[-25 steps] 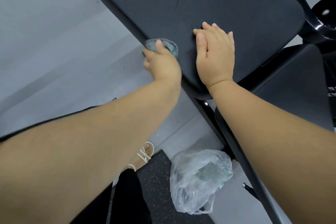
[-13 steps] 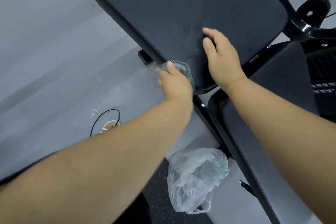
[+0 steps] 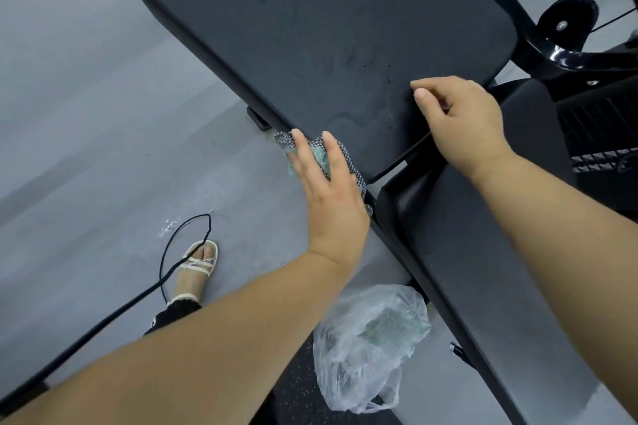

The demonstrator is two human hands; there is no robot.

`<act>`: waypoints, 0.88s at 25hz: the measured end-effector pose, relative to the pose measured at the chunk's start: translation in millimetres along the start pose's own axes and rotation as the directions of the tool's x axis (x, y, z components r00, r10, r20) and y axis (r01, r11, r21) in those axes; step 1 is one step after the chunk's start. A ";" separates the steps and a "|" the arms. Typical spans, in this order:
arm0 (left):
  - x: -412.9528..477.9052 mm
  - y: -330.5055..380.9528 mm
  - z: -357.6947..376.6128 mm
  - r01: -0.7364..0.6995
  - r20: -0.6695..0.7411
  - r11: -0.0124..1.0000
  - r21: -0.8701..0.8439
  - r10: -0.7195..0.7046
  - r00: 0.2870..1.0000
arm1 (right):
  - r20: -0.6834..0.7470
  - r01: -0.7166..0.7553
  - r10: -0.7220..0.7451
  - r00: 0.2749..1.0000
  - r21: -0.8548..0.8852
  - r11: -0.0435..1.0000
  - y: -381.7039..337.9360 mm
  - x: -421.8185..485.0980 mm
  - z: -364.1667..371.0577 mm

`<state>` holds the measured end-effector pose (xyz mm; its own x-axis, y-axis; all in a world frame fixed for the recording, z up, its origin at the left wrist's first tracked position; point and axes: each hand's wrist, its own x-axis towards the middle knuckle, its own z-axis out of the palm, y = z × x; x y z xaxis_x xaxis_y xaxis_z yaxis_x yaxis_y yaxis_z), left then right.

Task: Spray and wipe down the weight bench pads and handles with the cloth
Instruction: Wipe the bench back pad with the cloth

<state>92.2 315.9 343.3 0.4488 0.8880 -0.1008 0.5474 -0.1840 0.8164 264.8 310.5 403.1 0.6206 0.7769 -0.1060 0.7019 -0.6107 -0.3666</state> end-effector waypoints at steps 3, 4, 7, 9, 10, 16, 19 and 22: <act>-0.5 -12.7 -8.9 -0.191 0.022 0.974 0.120 0.190 0.982 | -0.061 -0.030 0.037 0.997 0.119 0.992 2.4 -2.3 8.7; -0.5 -16.3 -15.5 -0.253 0.033 0.960 0.119 0.251 0.967 | -0.074 -0.036 0.046 0.996 0.141 0.989 3.6 -3.7 9.9; 7.9 -10.1 -30.0 -0.426 0.063 0.904 0.036 0.423 0.904 | -0.076 -0.048 0.063 0.995 0.178 0.983 4.8 -2.6 8.1; 23.6 11.1 -29.6 -0.512 0.107 0.859 -0.023 0.511 0.853 | -0.049 -0.065 0.079 0.996 0.235 0.970 6.0 -1.9 8.3; 33.1 21.2 -27.4 -0.513 0.171 0.857 -0.049 0.513 0.841 | -0.024 -0.097 0.109 0.994 0.302 0.948 6.4 -2.0 7.4; 69.8 32.1 -55.1 -0.163 0.050 0.845 -0.509 0.218 0.975 | -0.099 -0.138 0.186 0.978 0.366 0.920 -21.8 -6.5 3.4; 98.3 10.1 -71.4 -0.181 0.081 0.971 0.156 0.170 0.982 | -0.136 0.059 -0.063 0.989 -0.031 0.998 -65.4 -39.2 40.8; 115.1 -10.6 -73.0 -0.191 0.369 0.796 0.575 -0.044 0.928 | -0.032 0.223 -0.236 0.971 -0.226 0.948 -62.5 -49.3 67.9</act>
<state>86.5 450.8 364.5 0.6532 0.6767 -0.3398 0.7561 -0.5581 0.3418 166.7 320.8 368.5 0.4481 0.8939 0.0131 0.8831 -0.4403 -0.1624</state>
